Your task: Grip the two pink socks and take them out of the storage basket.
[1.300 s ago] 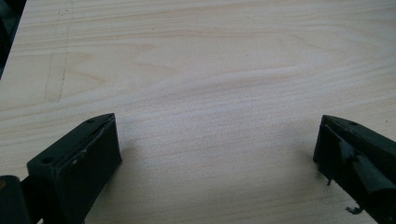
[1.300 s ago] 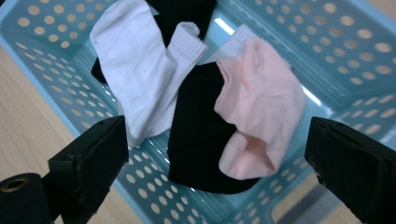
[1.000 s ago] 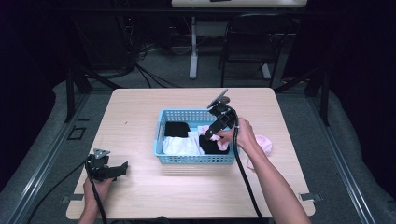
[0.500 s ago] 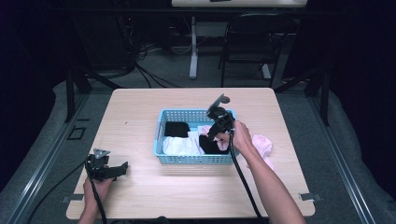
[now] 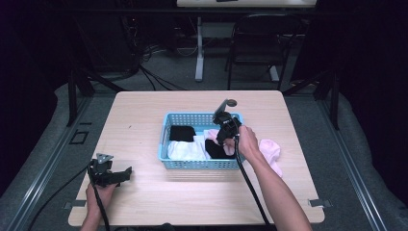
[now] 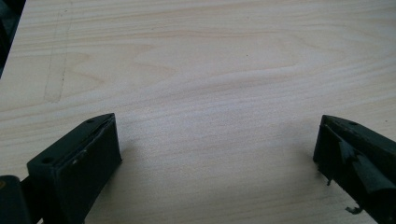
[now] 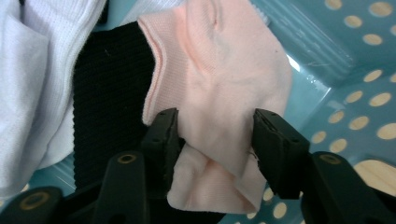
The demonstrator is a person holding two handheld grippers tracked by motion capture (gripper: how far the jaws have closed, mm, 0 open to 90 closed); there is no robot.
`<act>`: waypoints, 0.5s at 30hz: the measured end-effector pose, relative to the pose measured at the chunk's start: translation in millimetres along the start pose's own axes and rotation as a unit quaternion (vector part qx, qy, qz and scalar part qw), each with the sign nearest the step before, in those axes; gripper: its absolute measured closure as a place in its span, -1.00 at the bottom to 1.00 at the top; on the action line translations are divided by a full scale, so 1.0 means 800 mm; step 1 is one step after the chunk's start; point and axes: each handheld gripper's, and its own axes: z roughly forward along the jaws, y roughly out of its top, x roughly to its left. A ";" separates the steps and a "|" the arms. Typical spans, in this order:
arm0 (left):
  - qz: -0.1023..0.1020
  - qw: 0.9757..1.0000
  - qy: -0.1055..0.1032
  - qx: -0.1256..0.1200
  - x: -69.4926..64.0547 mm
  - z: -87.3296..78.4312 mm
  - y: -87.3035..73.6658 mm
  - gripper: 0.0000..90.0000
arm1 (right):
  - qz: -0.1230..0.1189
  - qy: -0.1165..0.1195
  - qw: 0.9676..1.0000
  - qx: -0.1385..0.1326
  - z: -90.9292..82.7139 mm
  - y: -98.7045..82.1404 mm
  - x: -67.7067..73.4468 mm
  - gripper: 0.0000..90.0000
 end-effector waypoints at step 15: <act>0.000 1.000 -0.001 -0.001 0.000 0.000 0.000 -0.99 | 0.011 0.001 1.000 0.010 0.010 -0.004 -0.005 0.80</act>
